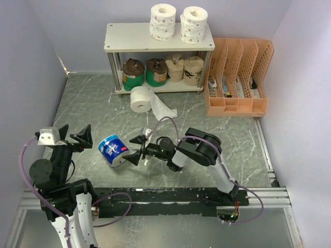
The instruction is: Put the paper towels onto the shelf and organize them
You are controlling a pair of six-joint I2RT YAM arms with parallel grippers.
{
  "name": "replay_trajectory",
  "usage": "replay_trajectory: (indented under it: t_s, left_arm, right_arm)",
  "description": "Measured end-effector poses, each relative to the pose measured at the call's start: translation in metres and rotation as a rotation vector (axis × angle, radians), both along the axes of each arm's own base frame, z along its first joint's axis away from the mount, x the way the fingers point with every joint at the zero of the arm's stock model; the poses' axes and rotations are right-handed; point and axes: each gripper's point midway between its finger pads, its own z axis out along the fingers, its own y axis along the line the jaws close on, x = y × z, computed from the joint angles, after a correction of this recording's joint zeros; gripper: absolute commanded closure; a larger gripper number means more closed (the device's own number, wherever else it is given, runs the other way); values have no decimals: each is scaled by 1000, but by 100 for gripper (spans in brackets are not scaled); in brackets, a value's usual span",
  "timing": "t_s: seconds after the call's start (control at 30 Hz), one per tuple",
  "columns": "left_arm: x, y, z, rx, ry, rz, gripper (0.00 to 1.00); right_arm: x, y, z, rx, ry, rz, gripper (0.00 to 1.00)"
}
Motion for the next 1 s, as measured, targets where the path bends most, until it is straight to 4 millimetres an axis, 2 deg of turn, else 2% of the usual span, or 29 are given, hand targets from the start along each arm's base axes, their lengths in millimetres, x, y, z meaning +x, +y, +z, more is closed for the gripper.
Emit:
replay_trajectory:
  t_s: [0.13, 0.27, 0.5, 0.67, 0.8, 0.87, 0.93, 1.0]
  left_arm:
    - [-1, 0, 1, 5, -5, 1, 1]
    - [-2, 0, 1, 9, -10, 4, 1]
    - [-2, 0, 0, 10, -10, 3, 1]
    - [-2, 0, 0, 11, -11, 2, 1]
    - [-3, -1, 0, 12, -11, 1, 1]
    - [-3, -1, 0, 15, -14, 2, 1]
    - [-3, -1, 0, 17, -15, 1, 1]
    - [-3, -1, 0, 18, -16, 2, 1]
  right_arm:
    - [2, 10, -7, 2, 12, 21, 5]
    - [0, 16, -15, 1, 31, 44, 21]
    - [-2, 21, -15, 10, 44, 73, 98]
    - [-2, 18, -15, 8, 58, 66, 100]
    - [-5, 10, -2, -7, 81, 48, 100]
    - [-4, 10, 17, -13, 91, 29, 100]
    - [4, 13, 44, -30, 104, -21, 100]
    - [20, 30, 76, -75, 132, -92, 100]
